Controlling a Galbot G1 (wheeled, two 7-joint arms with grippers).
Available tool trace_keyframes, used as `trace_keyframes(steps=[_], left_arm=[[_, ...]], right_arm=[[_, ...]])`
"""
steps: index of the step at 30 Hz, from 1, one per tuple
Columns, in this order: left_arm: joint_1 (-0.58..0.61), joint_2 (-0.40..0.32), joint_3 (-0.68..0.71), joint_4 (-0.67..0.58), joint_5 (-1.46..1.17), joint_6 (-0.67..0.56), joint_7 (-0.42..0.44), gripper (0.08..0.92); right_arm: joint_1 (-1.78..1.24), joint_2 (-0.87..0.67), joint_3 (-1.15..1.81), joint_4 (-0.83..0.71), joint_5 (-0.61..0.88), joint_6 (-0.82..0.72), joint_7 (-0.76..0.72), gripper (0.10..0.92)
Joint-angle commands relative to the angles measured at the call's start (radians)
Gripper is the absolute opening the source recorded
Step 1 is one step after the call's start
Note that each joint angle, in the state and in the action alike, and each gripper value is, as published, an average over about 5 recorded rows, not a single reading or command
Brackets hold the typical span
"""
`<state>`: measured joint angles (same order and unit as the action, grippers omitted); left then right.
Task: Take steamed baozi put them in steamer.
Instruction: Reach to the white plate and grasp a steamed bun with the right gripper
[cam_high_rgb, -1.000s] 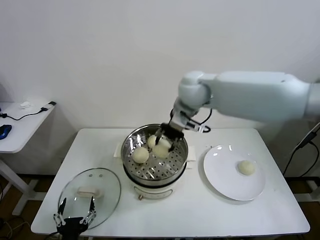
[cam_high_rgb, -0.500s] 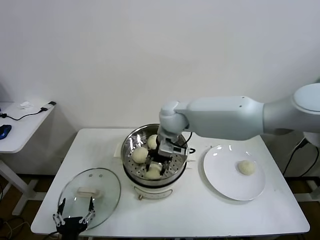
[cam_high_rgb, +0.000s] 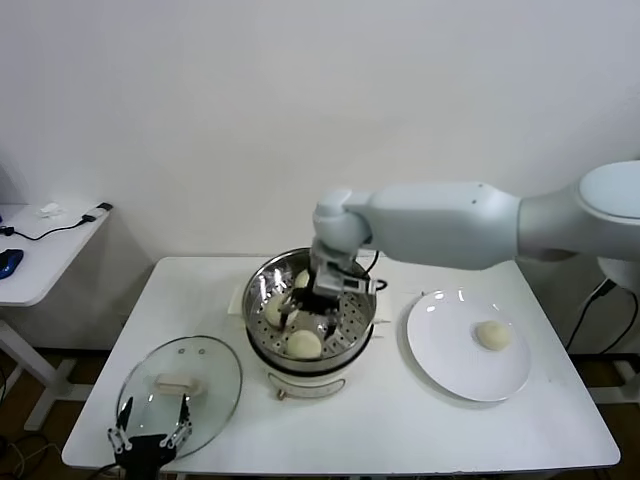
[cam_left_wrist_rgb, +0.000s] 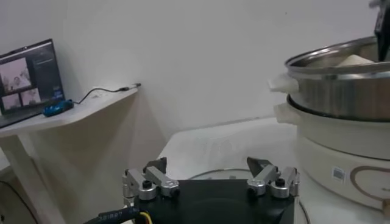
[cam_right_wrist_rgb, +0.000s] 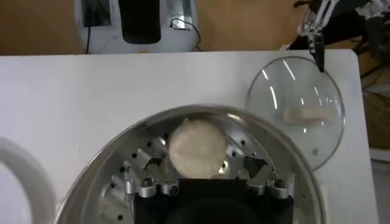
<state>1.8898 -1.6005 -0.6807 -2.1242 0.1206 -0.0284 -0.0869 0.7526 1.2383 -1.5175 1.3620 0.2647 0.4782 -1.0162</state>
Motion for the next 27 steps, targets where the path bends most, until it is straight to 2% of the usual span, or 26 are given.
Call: trace_keyframes(steps=[1,4,7,14,20,27], left_arm=[[0.001,0.0,0.003,-0.005,0.002,-0.001,0.001,0.823],[0.002,0.001,0.004,-0.01,0.001,-0.003,0.002,0.823],[0.001,0.002,0.001,-0.012,0.004,-0.008,0.001,0.823],[0.0,0.001,-0.01,-0.014,0.004,-0.01,0.0,0.823],[0.002,-0.002,-0.013,-0.015,0.005,-0.008,0.002,0.823],[0.003,-0.009,-0.015,-0.012,0.009,-0.007,0.002,0.823]], right_arm=[[0.188,-0.136,-0.013,-0.131,0.234,-0.02,-0.143,0.823],[0.251,-0.245,-0.077,-0.211,0.33,-0.163,-0.225,0.823],[0.287,-0.368,-0.195,-0.239,0.354,-0.307,-0.246,0.823],[0.127,-0.625,-0.255,-0.19,0.207,-0.462,-0.167,0.823],[-0.116,-0.685,-0.097,-0.219,0.066,-0.545,-0.099,0.823],[-0.339,-0.669,0.069,-0.26,0.001,-0.616,-0.026,0.823]])
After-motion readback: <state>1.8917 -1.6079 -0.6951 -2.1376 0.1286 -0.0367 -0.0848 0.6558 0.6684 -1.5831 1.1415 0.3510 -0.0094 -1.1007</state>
